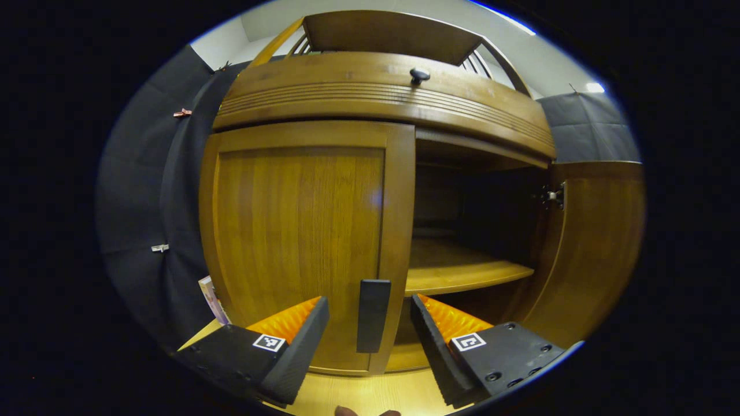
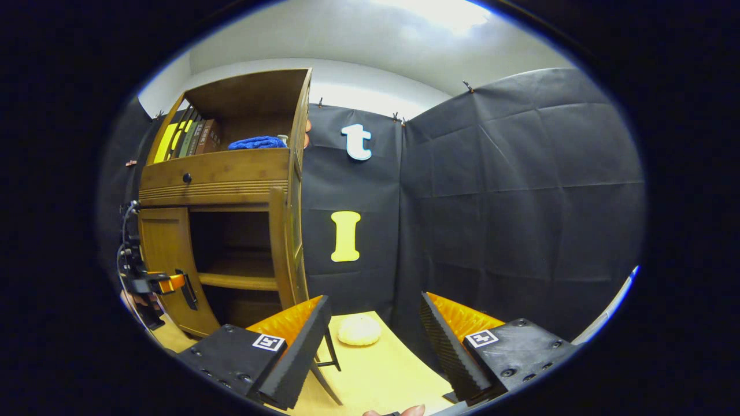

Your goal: Open the right door of the double-door shoe cabinet with the right hand, and open the left door with the left hand.

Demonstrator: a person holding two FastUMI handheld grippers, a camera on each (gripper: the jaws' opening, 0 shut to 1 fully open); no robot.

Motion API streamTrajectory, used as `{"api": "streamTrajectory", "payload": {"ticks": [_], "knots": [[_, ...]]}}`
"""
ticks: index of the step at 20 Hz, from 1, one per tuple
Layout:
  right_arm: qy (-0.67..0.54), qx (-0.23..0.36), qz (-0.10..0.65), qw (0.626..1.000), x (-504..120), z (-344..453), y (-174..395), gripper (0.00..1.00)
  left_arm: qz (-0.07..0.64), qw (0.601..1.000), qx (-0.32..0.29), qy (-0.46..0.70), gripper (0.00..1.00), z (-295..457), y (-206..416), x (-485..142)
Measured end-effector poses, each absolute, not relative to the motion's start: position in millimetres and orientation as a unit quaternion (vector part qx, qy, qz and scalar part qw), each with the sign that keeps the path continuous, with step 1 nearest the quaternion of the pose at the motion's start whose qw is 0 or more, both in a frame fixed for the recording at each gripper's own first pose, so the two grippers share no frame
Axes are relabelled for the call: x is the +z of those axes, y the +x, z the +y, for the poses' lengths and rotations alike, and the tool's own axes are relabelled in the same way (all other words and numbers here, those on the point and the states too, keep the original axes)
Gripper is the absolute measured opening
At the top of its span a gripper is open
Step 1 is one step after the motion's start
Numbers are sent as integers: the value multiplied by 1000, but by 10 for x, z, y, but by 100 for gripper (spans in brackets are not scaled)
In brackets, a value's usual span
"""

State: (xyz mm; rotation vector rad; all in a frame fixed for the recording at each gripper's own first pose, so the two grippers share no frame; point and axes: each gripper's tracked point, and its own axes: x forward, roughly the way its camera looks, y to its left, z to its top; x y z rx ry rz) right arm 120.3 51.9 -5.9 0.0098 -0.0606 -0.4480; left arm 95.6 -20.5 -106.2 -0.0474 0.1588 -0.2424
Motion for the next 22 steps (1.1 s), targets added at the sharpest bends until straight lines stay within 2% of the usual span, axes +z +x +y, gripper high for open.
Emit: {"api": "streamTrajectory", "payload": {"ticks": [2, 4, 6, 7, 8, 11, 15, 18, 22], "knots": [[-4, -219, -44, 975, 42, 604, 1185, 97, 91, 988, -124, -27, 86, -248, 1108, -1185], [-13, -207, -54, 977, 89, 689, 1168, 98, 103, 988, -117, -16, 77, -271, 1242, -1268], [-13, -188, -58, 980, 132, 810, 1137, 97, 110, 987, -115, -15, 66, -264, 1260, -1371], [-13, -177, -58, 982, 135, 855, 1121, 100, 111, 986, -120, -18, 58, -298, 1265, -1371], [-15, -167, -56, 984, 124, 922, 1112, 93, 109, 986, -125, -19, 55, -329, 1278, -1363], [-15, -144, -46, 988, 48, 1136, 1196, 95, 107, 986, -125, 9, 36, -348, 1274, -1383], [-22, -132, -33, 991, -33, 1244, 1243, 97, 112, 984, -135, 5, 33, -286, 1139, -1418], [-20, -119, -24, 992, -90, 1361, 1297, 95, 108, 984, -143, 12, 32, -152, 832, -1393], [-27, -105, -23, 994, -113, 1494, 1359, 97, 109, 983, -148, 10, 31, 88, 426, -1375]]}}
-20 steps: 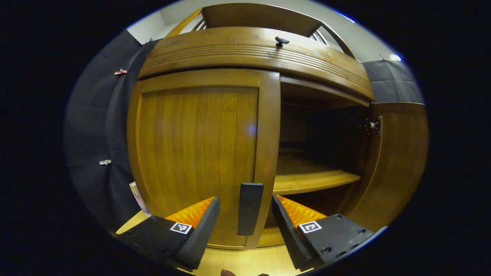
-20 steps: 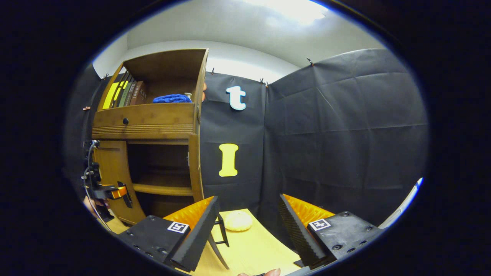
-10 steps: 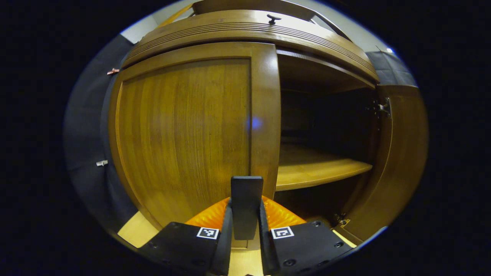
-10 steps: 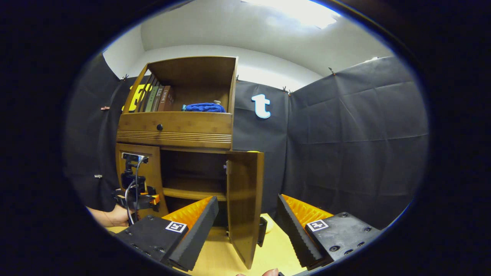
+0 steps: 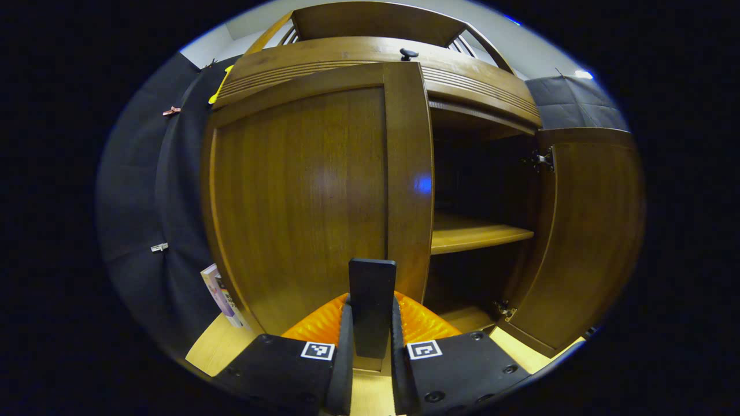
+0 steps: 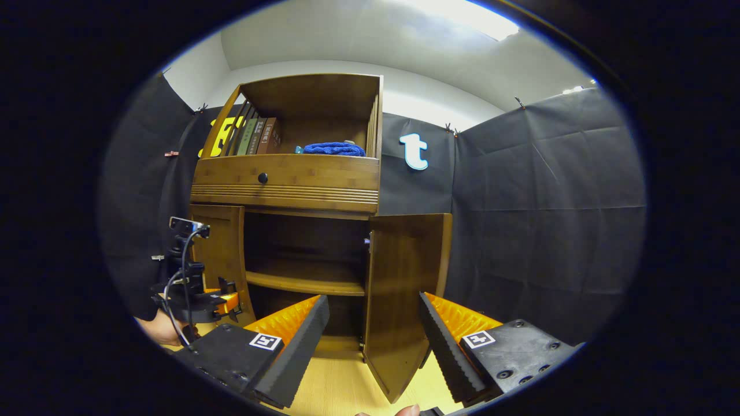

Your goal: Open the right door of the double-door shoe cabinet with the right hand, and open the left door with the left hand.

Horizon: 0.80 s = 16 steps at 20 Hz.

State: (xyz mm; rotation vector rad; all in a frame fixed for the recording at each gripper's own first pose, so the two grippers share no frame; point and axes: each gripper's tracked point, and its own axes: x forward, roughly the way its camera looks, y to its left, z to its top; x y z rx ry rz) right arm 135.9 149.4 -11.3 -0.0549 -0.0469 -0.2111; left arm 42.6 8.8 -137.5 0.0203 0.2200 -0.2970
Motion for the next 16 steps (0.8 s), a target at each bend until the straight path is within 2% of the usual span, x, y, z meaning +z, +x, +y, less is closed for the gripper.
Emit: {"api": "streamTrajectory", "payload": {"ticks": [7, 15, 16], "knots": [[-26, -76, -8, 997, -236, 1758, 1418, 98, 112, 984, -140, 10, 30, 643, -115, -1352], [-31, -38, 1, 999, -312, 2003, 1437, 99, 106, 987, -119, 4, 25, 1201, -409, -1357], [-29, -35, 0, 999, -305, 2047, 1445, 96, 106, 987, -117, 1, 24, 1265, -431, -1350]]}}
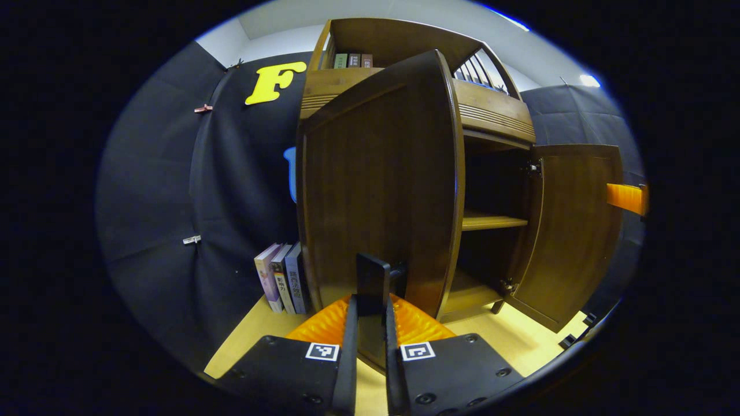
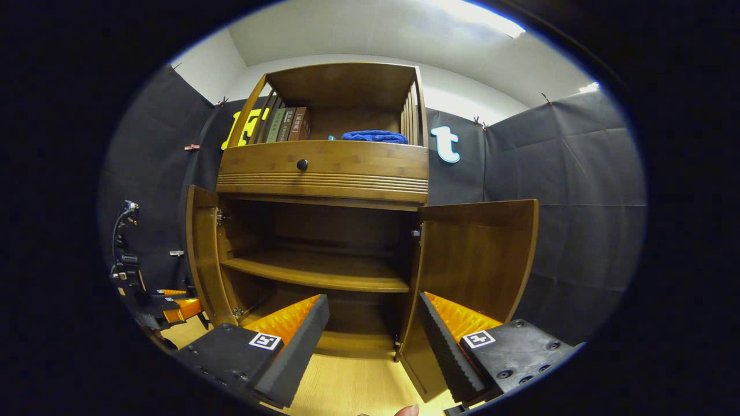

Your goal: Open the right door of the double-door shoe cabinet with the right hand, and open the left door with the left hand.

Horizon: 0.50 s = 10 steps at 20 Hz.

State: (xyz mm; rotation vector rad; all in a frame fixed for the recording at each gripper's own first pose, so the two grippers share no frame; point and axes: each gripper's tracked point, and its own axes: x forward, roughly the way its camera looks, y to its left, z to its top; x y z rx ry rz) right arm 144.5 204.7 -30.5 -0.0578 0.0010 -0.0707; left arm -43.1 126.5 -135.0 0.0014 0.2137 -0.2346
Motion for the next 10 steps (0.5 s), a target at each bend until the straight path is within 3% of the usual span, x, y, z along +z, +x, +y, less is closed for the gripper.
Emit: {"api": "streamTrajectory", "payload": {"ticks": [10], "knots": [[-21, -15, 1, 1000, -327, 2219, 1504, 99, 100, 987, -125, -14, 17, 1777, -538, -1327]]}}
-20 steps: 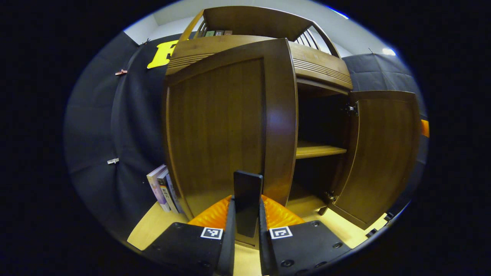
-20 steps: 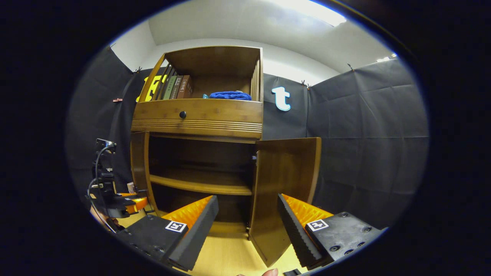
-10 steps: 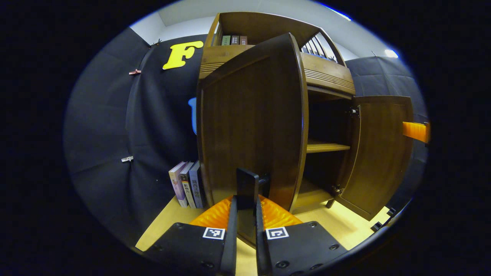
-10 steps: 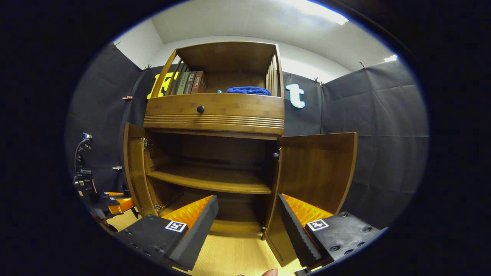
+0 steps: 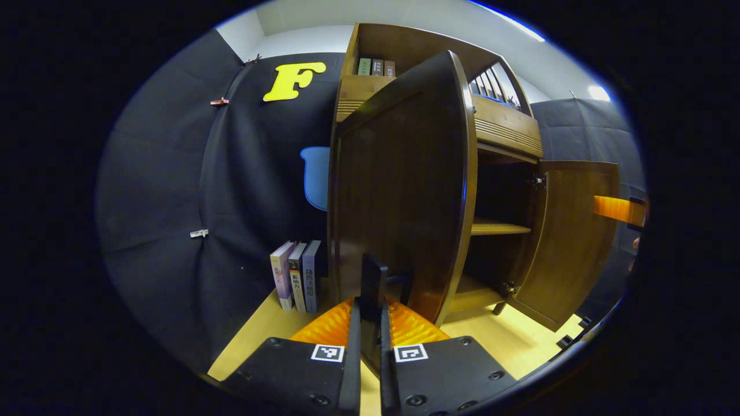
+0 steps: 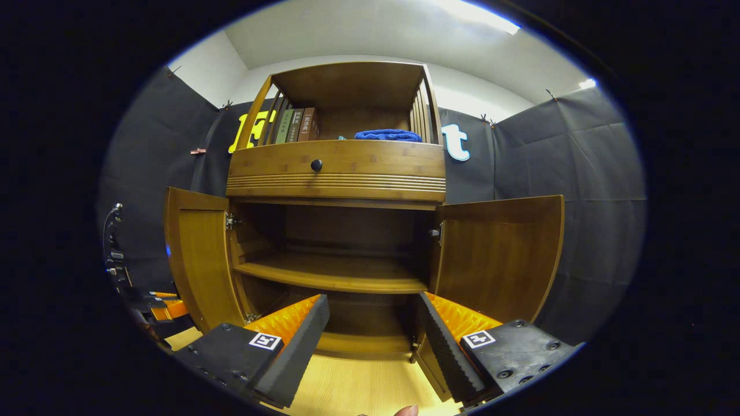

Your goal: Open the right door of the double-door shoe cabinet with the right hand, and open the left door with the left hand.

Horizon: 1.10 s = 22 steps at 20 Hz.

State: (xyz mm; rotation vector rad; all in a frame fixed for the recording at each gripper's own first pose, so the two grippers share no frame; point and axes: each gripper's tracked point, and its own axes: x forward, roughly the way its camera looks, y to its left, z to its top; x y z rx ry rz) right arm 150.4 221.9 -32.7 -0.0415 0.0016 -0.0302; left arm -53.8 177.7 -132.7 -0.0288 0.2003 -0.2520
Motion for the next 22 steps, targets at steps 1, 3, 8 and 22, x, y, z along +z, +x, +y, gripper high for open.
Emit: {"api": "streamTrajectory", "payload": {"ticks": [1, 3, 8, 22], "knots": [[-21, -14, 0, 1000, -339, 2224, 1496, 97, 99, 987, -123, -10, 17, 1834, -538, -1320], [-23, -14, 0, 1000, -335, 2226, 1509, 98, 96, 988, -117, -8, 17, 1962, -536, -1321], [-16, -14, 6, 1000, -366, 2226, 1541, 98, 77, 991, -109, -19, 15, 2303, -477, -1223], [-24, -7, 10, 1000, -356, 2223, 1526, 97, 75, 991, -111, -8, 13, 2535, -615, -1142]]}}
